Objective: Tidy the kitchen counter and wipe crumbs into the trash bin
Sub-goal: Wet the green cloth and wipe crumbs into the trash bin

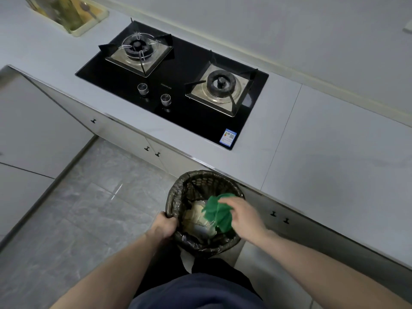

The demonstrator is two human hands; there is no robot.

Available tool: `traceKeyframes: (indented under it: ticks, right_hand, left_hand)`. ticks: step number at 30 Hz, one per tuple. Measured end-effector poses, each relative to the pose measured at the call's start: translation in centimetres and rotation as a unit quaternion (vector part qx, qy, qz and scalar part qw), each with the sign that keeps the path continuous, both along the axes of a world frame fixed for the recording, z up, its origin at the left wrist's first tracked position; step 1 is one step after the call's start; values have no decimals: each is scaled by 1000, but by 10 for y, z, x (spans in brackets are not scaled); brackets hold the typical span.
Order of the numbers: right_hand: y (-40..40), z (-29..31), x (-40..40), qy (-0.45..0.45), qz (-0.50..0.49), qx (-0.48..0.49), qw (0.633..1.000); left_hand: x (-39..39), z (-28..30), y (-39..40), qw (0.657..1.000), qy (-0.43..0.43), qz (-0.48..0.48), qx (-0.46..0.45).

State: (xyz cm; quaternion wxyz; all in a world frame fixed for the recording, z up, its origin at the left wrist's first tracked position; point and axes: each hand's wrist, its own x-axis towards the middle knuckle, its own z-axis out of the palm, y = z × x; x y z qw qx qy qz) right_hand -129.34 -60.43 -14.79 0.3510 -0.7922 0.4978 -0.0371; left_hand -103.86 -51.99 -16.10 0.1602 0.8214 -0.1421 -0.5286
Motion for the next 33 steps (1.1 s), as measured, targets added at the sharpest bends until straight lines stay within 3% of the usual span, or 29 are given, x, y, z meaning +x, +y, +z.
traceKeyframes:
  ticks: [5,10,13,16,25,29,33]
  right_hand:
    - [-67,40,-26,-83,-170,-41,981]
    - [-111,42,-47,-91,-305,-76,945]
    - [-100,24,-49,3,-258,-19,966]
    - [-68,10,-33,66,-199,-37,977]
    - [4,16,28,17,-24,27,999]
    - [-21,32,7,-29,-123,-14,992]
    - [-69,49,-43,-65,-273,-62,958]
  left_hand:
    - [-3,0,1,1000,-4,-6,12]
    - [-5,6,2,1000,0,-8,12]
    - [-7,9,1,1000,0,-10,12]
    - [-10,13,2,1000,-2,-9,17]
    - [-10,12,4,1000,9,4,20]
    - [-8,13,3,1000,7,4,12]
    - [-11,16,3,1000,13,3,14]
